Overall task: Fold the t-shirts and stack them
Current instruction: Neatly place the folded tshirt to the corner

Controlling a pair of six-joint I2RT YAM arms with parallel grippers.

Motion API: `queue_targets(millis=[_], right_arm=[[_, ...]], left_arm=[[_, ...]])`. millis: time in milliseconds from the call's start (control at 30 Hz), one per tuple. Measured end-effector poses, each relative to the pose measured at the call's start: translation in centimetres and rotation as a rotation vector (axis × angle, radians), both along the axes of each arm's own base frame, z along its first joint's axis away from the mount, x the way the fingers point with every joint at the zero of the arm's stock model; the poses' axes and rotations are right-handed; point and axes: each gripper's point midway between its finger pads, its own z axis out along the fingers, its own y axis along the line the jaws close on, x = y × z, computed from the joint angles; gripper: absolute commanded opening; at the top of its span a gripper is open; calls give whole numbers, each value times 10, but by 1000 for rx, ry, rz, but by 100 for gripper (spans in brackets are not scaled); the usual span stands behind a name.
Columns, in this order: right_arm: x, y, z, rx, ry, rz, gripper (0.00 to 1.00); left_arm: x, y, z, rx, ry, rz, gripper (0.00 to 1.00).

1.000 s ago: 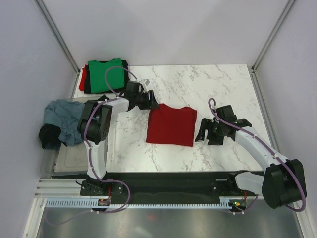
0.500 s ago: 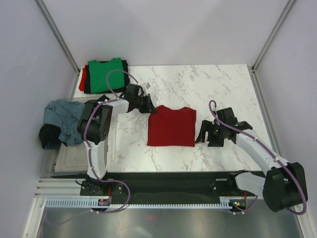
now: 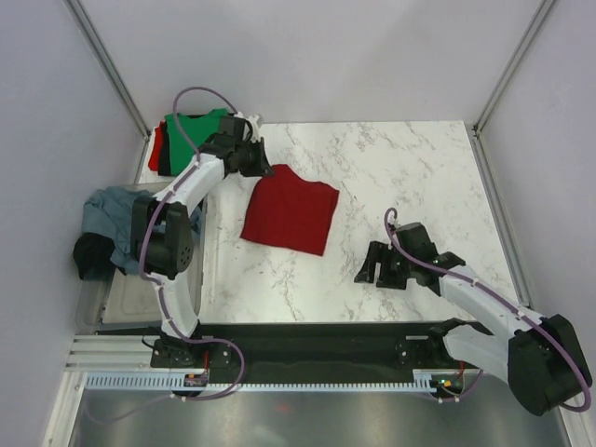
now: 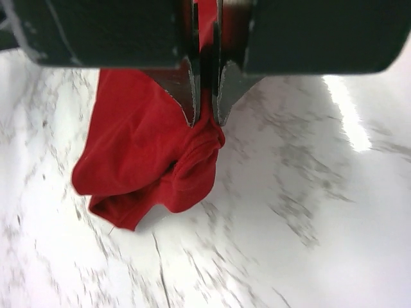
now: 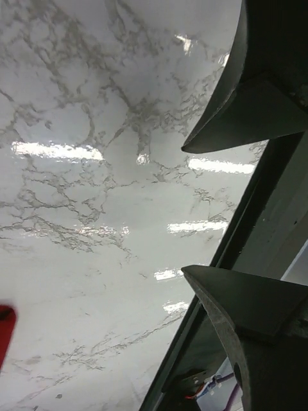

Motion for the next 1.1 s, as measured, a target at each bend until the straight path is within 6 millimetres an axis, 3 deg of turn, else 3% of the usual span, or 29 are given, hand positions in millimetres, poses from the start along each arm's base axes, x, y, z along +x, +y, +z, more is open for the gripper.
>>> queue_targets(millis=[200,467,633,833,1100], right_arm=[[-13,19,-24,-6,-47,25,77],[0,50,-23,26,-255,27,78],[7,58,-22,42,-311,18,79],[16,64,-22,56,-338,7,79],[20,67,-22,67,-351,6,79]], left_arm=[[30,39,40,88,-92,84,2],[56,63,98,166,-236,138,2],[65,75,125,214,-300,156,2],[76,94,150,259,-359,183,2],[85,119,169,290,-404,212,2]])
